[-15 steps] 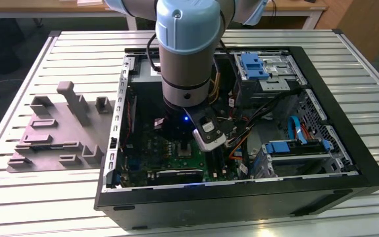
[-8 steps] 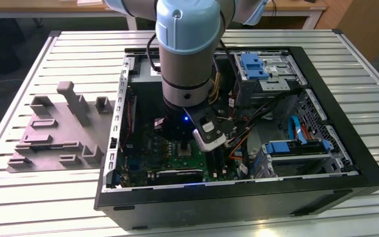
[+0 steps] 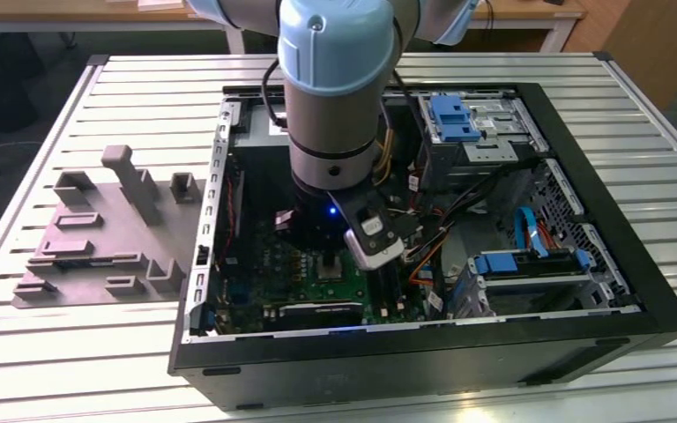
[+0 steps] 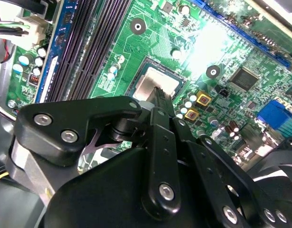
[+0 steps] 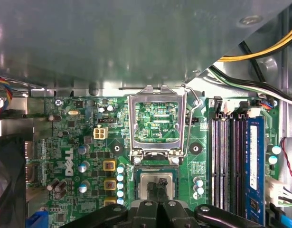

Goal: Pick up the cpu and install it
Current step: 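Close the cpu cover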

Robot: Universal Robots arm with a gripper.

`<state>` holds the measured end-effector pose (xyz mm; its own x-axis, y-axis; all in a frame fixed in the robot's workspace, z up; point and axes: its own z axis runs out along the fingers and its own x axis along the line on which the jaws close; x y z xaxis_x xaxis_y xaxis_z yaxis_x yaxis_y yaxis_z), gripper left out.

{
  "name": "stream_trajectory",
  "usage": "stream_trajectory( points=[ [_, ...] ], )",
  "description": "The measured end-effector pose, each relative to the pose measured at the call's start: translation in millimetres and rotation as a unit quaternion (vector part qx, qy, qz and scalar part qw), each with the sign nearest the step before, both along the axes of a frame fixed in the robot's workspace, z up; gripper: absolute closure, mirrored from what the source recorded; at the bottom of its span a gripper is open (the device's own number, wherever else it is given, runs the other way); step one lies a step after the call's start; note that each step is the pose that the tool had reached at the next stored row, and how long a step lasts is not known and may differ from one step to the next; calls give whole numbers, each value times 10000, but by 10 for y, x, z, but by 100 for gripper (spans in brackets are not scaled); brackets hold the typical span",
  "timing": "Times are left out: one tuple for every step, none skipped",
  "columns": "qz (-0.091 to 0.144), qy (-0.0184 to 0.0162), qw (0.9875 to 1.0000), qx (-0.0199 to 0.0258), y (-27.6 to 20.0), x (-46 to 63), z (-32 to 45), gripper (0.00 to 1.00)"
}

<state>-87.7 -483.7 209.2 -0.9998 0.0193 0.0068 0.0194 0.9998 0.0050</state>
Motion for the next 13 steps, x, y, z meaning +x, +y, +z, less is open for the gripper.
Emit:
stream_trajectory(
  points=[
    [0, 0, 10000, 0, 0, 0, 20, 89],
    [0, 0, 10000, 0, 0, 0, 51, 89],
    [0, 0, 10000, 1, 0, 0, 80, 89],
    [0, 0, 10000, 0, 1, 0, 113, 89],
    [0, -1, 10000, 1, 1, 0, 150, 89],
    [0, 0, 10000, 1, 2, 1, 187, 89],
    [1, 0, 10000, 0, 3, 1, 221, 89],
    [0, 0, 10000, -1, 4, 0, 253, 89],
    [0, 0, 10000, -2, 5, 0, 281, 89],
    [0, 0, 10000, -5, 7, 0, 309, 89],
    [0, 0, 10000, -7, 9, 0, 335, 89],
    [0, 0, 10000, -10, 11, 0, 358, 89],
    [0, 0, 10000, -13, 12, 0, 373, 89]
  ],
)
